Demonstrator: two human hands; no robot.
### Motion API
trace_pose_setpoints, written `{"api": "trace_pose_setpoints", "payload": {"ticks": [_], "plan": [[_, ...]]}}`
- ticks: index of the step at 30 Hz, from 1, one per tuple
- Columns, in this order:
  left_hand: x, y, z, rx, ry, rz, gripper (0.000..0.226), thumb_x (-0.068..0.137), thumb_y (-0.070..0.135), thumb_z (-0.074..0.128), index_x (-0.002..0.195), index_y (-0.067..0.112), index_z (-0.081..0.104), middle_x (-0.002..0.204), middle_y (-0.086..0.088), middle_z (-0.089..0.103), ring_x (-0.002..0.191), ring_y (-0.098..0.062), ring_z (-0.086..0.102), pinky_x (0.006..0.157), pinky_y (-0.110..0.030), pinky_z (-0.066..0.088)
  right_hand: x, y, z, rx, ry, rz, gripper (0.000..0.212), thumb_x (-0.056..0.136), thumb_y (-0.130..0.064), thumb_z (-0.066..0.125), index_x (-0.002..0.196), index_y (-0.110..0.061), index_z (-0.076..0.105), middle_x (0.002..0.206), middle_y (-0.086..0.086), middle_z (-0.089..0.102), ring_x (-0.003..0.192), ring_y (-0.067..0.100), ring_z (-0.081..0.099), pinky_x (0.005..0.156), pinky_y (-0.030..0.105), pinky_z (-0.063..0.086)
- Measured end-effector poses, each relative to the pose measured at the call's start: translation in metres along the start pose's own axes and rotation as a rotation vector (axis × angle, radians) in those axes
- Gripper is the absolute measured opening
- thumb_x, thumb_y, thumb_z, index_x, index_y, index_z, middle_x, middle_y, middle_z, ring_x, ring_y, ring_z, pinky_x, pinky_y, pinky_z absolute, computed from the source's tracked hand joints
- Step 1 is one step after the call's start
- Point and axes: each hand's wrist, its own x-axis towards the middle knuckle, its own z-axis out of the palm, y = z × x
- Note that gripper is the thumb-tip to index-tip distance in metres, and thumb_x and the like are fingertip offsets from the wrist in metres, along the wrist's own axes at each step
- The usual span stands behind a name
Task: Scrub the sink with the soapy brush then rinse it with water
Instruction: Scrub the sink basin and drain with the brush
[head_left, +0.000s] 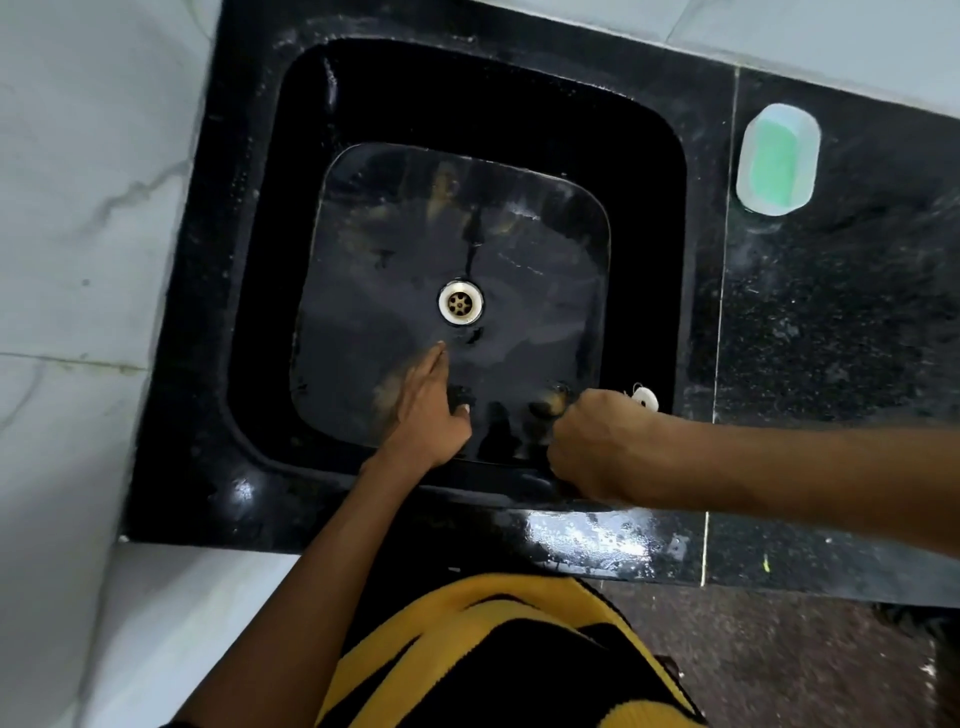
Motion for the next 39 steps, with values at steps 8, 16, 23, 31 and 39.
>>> {"api": "trace_pose_setpoints", "payload": {"ticks": [8,16,23,31,39], "plan": [[0.003,-0.005,-0.001,-0.006,-0.007,-0.055,0.080,0.087,0.021,0.065,0.155,0.007,0.025,0.164,-0.001,0.019,0.150,-0.023,0.021,0.124,-0.035,0.019,0.034,0.013,-0.002,0.054,0.040,0.147,0.012,0.087,-0.020,0.055,0.076,-0.021,0.059,0.091,-0.003,0.069,0.075,0.018,0.064,0.048,0.023,0.030],[-0.003,-0.003,-0.006,-0.012,-0.017,-0.057,0.075,0.090,0.019,0.063,0.154,0.005,0.027,0.164,-0.003,0.020,0.150,-0.022,0.019,0.124,-0.034,0.017,0.020,-0.001,0.047,0.036,-0.013,0.175,0.023,0.087,-0.012,0.052,0.095,-0.025,0.070,0.097,-0.002,0.072,0.086,0.016,0.069,0.046,0.022,0.022],[-0.039,-0.021,-0.038,-0.001,0.158,-0.146,0.049,0.078,0.012,0.051,0.125,0.000,0.058,0.137,-0.015,0.053,0.126,-0.035,0.050,0.108,-0.041,0.043,0.018,-0.035,-0.018,0.260,0.315,0.033,0.019,0.088,-0.014,0.047,0.100,-0.018,0.062,0.091,0.005,0.066,0.070,0.022,0.061,0.044,0.028,0.020],[-0.066,-0.054,-0.075,0.031,0.230,-0.294,0.025,0.077,-0.003,0.057,0.100,0.001,0.063,0.111,-0.017,0.062,0.101,-0.035,0.060,0.077,-0.028,0.041,0.047,-0.026,-0.048,0.374,0.443,-0.012,0.012,0.087,-0.022,0.047,0.084,-0.018,0.058,0.090,0.006,0.068,0.081,0.029,0.066,0.059,0.031,0.041],[-0.073,-0.062,-0.070,-0.078,0.267,-0.203,0.060,0.074,-0.019,0.047,0.130,-0.002,0.058,0.139,-0.015,0.054,0.128,-0.032,0.051,0.113,-0.033,0.038,-0.005,-0.011,0.034,0.356,0.136,0.075,0.028,0.092,-0.011,0.040,0.116,-0.019,0.050,0.103,0.004,0.068,0.093,0.027,0.067,0.067,0.033,0.047]]}}
